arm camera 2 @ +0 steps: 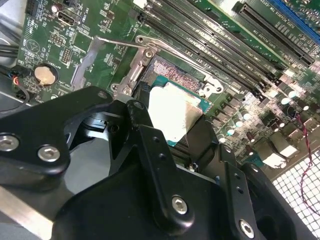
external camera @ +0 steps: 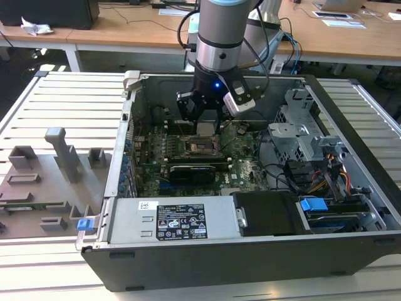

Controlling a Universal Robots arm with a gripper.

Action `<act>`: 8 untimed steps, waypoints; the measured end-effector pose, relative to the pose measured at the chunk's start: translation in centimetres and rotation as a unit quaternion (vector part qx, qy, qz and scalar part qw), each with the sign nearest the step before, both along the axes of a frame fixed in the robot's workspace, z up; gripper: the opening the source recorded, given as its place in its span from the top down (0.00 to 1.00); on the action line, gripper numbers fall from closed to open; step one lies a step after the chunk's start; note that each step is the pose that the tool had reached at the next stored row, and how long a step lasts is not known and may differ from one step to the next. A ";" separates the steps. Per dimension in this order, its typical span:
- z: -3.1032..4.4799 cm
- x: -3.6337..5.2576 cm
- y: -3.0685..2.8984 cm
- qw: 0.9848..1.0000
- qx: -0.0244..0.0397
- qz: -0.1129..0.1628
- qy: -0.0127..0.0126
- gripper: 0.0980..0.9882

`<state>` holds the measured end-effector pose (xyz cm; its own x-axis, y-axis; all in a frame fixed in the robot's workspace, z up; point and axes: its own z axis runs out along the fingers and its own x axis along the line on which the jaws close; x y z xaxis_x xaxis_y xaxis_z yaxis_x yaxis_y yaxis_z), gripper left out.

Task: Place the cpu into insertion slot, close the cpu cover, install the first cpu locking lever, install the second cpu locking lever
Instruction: 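Place the cpu into insertion slot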

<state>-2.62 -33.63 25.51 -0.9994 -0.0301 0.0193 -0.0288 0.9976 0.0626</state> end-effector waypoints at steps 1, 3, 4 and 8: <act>0.00 0.00 0.00 1.000 0.000 -0.001 0.000 0.50; -0.03 0.00 0.00 1.000 0.000 -0.025 0.000 0.50; -0.05 0.00 0.00 0.999 -0.001 -0.036 0.000 0.50; -0.09 0.00 0.00 0.998 -0.004 -0.064 0.000 0.50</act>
<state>-2.62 -33.64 25.42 -0.9950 0.0985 0.0189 0.0994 0.9936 0.0544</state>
